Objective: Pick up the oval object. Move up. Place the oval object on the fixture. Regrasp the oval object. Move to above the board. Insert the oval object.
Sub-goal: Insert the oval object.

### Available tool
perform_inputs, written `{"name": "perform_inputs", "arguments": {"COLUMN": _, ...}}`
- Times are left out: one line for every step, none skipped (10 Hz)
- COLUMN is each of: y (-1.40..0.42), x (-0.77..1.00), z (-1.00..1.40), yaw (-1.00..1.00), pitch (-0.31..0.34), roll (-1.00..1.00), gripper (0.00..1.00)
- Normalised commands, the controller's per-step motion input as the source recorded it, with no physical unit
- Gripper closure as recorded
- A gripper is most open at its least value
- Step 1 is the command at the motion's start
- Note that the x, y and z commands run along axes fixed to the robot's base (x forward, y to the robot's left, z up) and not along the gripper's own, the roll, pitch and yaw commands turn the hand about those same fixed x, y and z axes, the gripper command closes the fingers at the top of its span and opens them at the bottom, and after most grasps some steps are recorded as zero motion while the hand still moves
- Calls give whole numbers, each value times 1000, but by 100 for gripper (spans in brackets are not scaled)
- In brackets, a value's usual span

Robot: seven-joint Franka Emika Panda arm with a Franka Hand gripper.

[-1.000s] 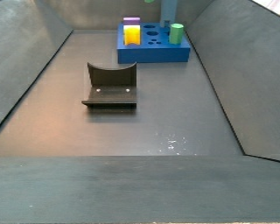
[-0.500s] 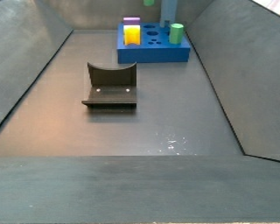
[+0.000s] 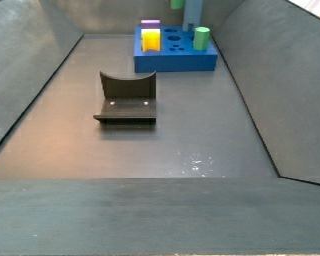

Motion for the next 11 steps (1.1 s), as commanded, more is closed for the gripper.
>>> {"name": "perform_inputs", "arguments": {"y": 0, "x": 0, "z": -194, "yaw": -1000, "pitch": -9, "roll": 0, "gripper": 100}}
{"name": "perform_inputs", "arguments": {"y": 0, "x": 71, "z": -183, "yaw": -980, "pitch": 0, "roll": 0, "gripper": 100}}
{"name": "perform_inputs", "arguments": {"y": 0, "x": 243, "z": -174, "yaw": -840, "pitch": 0, "roll": 0, "gripper": 100}}
{"name": "perform_inputs", "arguments": {"y": 0, "x": 371, "z": -157, "yaw": -737, "pitch": 0, "roll": 0, "gripper": 100}}
{"name": "perform_inputs", "arguments": {"y": 40, "x": 469, "z": -146, "yaw": -686, "pitch": -30, "roll": -34, "gripper": 100}}
{"name": "perform_inputs", "arguments": {"y": 191, "x": 637, "z": -131, "yaw": -574, "pitch": -23, "roll": -73, "gripper": 100}}
{"name": "perform_inputs", "arguments": {"y": 237, "x": 660, "z": -194, "yaw": -569, "pitch": 0, "roll": -73, "gripper": 100}}
{"name": "perform_inputs", "arguments": {"y": 217, "x": 354, "z": -300, "yaw": -691, "pitch": 0, "roll": -23, "gripper": 100}}
{"name": "perform_inputs", "arguments": {"y": 0, "x": 0, "z": -423, "yaw": -889, "pitch": 34, "roll": 6, "gripper": 100}}
{"name": "perform_inputs", "arguments": {"y": 0, "x": -43, "z": -549, "yaw": -1000, "pitch": 10, "roll": 59, "gripper": 100}}
{"name": "perform_inputs", "arguments": {"y": 0, "x": -309, "z": -283, "yaw": -666, "pitch": 67, "roll": 84, "gripper": 100}}
